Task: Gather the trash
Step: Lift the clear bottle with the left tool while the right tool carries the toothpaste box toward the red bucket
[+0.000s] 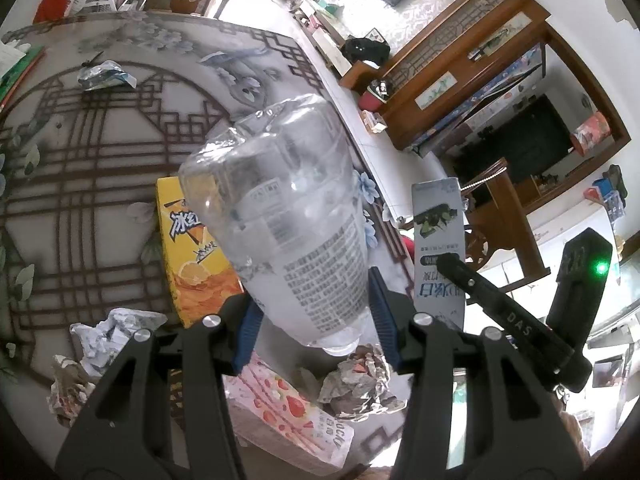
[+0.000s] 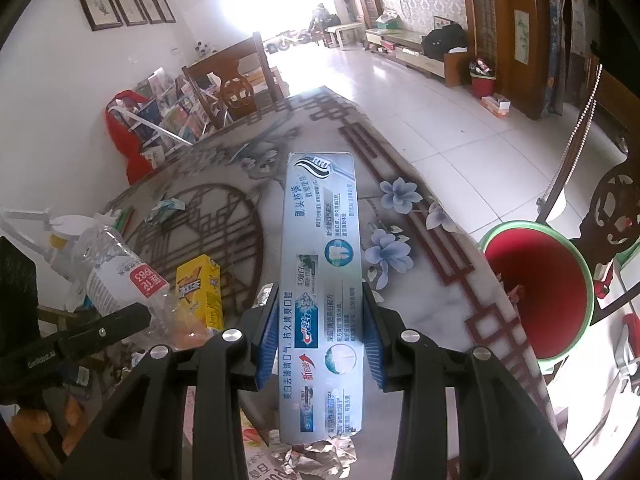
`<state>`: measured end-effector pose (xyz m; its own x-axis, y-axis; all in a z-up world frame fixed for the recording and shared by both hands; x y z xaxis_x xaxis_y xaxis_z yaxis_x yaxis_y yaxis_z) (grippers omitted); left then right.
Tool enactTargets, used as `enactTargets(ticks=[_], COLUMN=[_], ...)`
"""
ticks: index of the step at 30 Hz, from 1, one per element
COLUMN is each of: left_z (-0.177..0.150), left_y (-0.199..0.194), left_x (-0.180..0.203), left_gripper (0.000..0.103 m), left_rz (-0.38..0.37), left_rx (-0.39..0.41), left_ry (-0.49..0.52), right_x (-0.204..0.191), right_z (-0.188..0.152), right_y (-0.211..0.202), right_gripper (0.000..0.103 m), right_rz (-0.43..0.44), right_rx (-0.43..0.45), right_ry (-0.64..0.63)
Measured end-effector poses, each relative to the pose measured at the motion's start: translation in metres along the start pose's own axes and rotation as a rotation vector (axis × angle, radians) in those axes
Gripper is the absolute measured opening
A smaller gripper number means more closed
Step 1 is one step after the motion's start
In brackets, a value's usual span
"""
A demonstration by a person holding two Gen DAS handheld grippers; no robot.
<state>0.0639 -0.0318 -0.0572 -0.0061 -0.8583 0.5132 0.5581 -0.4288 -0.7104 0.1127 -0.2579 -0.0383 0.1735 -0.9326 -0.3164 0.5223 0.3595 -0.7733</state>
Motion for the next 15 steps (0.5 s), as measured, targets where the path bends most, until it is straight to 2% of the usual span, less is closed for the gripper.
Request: enactTargets(ticks=[10, 15], left_z=[-0.002, -0.002], left_y=[0.011, 0.019], left_x=[0.01, 0.022], left_gripper=[0.048, 0.048], left_rz=[-0.001, 0.003], left_rx=[-0.014, -0.018], left_ry=[-0.011, -0.012], right_x=[0.004, 0.021], right_z=[0.001, 0.004], right_y=[0.0, 0.002], right_gripper=[0.035, 0.035], right_rz=[0.0, 0.007], right_rx=[-0.003, -0.002], right_ry=[0.003, 0.01])
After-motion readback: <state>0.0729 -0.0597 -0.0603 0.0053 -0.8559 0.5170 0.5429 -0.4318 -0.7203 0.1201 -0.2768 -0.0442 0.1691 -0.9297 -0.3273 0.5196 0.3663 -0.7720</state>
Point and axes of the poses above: each gripper's, at about its wrist camera, not at the fingertips, and y roughly the way its jaws point, x to its right, z to its top, the point moved 2 cm from there along y, roughly the way its jaws point, and after that the axes turned 5 degrees about y, right-handed, at the moved point
